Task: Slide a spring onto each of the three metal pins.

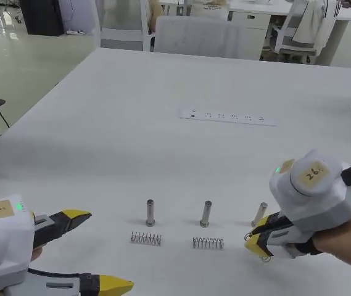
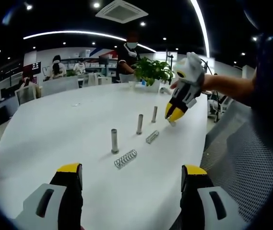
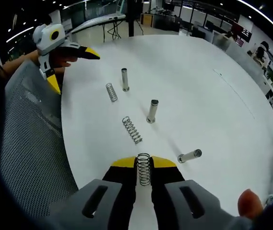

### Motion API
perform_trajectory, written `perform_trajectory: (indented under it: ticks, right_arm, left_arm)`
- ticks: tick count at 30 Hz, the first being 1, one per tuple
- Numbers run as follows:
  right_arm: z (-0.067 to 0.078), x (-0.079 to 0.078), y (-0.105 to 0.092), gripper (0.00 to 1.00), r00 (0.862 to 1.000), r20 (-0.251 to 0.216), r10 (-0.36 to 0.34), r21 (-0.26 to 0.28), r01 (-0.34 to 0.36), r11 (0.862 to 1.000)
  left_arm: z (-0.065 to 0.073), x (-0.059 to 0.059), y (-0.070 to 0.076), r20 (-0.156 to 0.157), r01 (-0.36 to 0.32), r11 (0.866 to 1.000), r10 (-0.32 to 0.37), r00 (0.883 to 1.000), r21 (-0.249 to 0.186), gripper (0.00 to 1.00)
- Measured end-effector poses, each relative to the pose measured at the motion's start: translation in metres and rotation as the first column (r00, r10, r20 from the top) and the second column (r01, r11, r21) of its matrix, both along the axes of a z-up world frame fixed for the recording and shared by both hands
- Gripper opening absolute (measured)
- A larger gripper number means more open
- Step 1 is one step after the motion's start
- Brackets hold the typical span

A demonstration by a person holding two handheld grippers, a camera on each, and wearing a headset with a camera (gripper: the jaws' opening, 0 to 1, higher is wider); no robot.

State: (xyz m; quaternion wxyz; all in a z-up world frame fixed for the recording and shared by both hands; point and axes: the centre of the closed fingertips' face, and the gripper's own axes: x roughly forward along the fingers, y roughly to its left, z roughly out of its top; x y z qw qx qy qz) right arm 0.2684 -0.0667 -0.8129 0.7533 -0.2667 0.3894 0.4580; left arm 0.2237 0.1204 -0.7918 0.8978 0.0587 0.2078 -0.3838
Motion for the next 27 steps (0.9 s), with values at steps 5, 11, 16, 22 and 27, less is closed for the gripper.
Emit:
perform_trajectory:
  ticks: [5,11,16,22,27]
  right_arm:
    - [0.015,0.0,0.009,0.08,1.0,0.021,-0.003,0.041,0.002,0.999]
    - [0.035,0.0,0.025,0.08,0.999,0.049,0.009,0.103,-0.014,0.995]
    - [0.052,0.0,0.039,0.08,0.998,0.067,0.017,0.155,-0.027,0.988]
    - [0.071,-0.001,0.059,0.08,0.996,0.08,0.028,0.225,-0.045,0.973]
    - [0.083,-0.004,0.073,0.08,0.996,0.08,0.04,0.276,-0.061,0.959]
  left_arm:
    - [0.008,0.001,-0.003,0.017,0.015,1.0,-0.015,1.0,-0.003,0.81]
    - [0.017,0.002,-0.009,0.034,0.042,0.999,-0.041,0.999,-0.005,0.8]
    - [0.023,0.001,-0.014,0.037,0.057,0.998,-0.056,0.998,-0.028,0.78]
    - [0.028,0.001,-0.021,0.04,0.09,0.995,-0.089,0.995,-0.03,0.72]
    - [0.035,0.0,-0.029,0.042,0.126,0.991,-0.124,0.991,-0.044,0.64]
